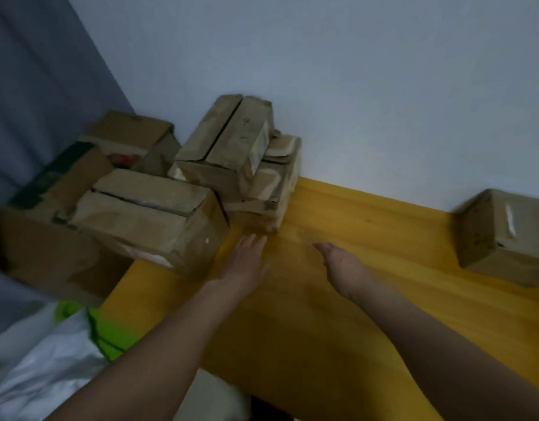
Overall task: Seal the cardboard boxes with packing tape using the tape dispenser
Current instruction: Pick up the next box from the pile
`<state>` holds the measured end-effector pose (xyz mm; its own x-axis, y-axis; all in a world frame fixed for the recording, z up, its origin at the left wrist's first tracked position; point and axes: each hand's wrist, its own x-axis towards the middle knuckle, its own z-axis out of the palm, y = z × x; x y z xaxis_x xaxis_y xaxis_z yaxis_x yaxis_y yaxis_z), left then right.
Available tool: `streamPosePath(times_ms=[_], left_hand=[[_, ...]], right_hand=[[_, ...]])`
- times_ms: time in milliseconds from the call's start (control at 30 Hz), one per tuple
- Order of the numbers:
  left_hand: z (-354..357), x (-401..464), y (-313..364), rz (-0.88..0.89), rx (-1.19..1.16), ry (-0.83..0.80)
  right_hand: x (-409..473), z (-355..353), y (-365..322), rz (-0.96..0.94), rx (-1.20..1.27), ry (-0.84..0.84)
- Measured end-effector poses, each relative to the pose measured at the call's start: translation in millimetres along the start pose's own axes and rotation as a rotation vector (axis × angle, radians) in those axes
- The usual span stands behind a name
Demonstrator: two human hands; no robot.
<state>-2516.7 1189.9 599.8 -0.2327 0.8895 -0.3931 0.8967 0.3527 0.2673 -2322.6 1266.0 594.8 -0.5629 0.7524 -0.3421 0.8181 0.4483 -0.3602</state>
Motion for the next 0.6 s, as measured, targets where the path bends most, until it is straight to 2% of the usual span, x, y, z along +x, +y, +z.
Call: streamPosePath(times_ms=[67,167,233,300,367,467,600], left_hand=[[-13,-10,-28,0.031,-0.101,0.109],[-30,-25,-66,0.137,-0.197,0.355],[-41,-32,-92,0.173,-0.199,0.529],[-52,-32,-118,0.127,-0.154,0.663],[-61,-28,-142,-0.05,-0.096,0.664],[-67,-19,-178,-0.316,-0.043,0.513],[-69,-8,-216,-0.433,-0.076,0.406]], right_hand=[[15,6,-37,-0.023,0.026,0.021],[34,14,-89,-0.073,0.08,0.022],[44,19,-121,-0.128,0.117,0.011],[53,22,-146,-0.184,0.155,0.024],[63,22,-167,-0.218,0.206,0.029],[78,19,-194,-0.246,0.243,0.023],[96,14,-222,-0.225,0.264,0.051]])
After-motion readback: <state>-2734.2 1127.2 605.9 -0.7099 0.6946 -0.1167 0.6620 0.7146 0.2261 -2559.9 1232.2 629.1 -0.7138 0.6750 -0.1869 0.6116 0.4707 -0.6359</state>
